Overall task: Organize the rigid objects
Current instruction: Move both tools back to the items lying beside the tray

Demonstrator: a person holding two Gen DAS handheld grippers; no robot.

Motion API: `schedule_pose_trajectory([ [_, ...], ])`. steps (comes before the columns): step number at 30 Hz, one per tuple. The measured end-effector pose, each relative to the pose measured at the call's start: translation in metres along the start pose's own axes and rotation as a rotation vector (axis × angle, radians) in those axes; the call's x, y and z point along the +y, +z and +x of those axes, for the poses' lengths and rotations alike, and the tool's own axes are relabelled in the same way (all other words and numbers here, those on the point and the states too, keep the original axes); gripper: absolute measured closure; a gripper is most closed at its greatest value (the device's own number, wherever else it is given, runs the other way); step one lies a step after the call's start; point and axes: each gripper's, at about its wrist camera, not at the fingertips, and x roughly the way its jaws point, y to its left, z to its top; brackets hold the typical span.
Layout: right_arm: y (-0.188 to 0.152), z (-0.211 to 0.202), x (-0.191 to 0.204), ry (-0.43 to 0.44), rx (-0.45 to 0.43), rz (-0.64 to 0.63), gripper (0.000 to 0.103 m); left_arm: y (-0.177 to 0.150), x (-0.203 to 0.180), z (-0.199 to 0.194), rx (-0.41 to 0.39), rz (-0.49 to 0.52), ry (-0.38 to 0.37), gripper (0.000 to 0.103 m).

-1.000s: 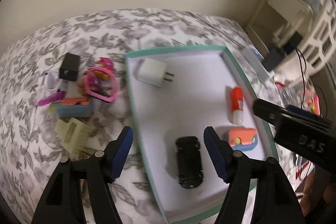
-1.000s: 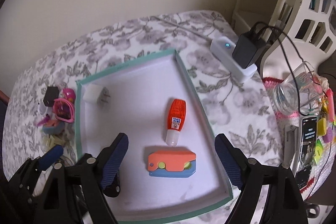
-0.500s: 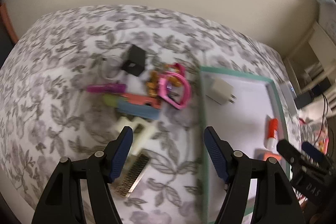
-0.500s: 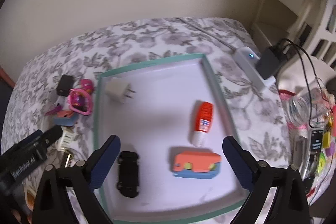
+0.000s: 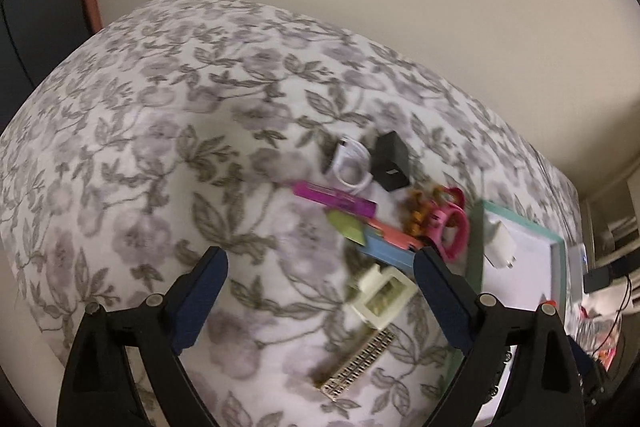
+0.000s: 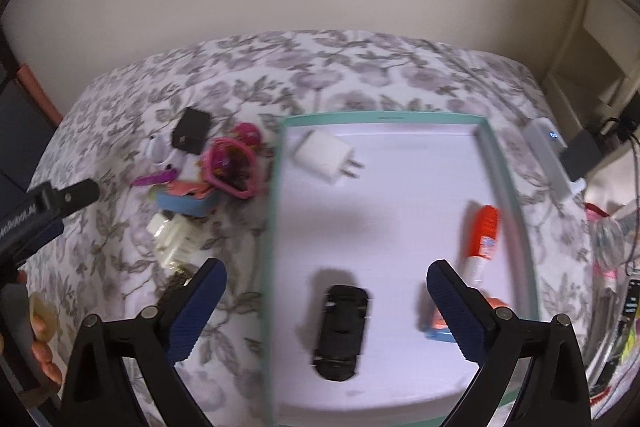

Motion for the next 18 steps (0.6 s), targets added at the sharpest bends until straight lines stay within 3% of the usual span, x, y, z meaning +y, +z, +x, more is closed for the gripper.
schedule_pose_trajectory([
  [8,-0.007,0.021,0.042,0.052,0.045,-0.082,0.001,-0.002,0.018,0.010,0.072,0.017,0.089,0.009],
  [18,-0.021,0.044,0.081,0.119,0.093,-0.211,0.001,-0.016,0.031,0.041,0.217,0.020,0.099,0.009],
])
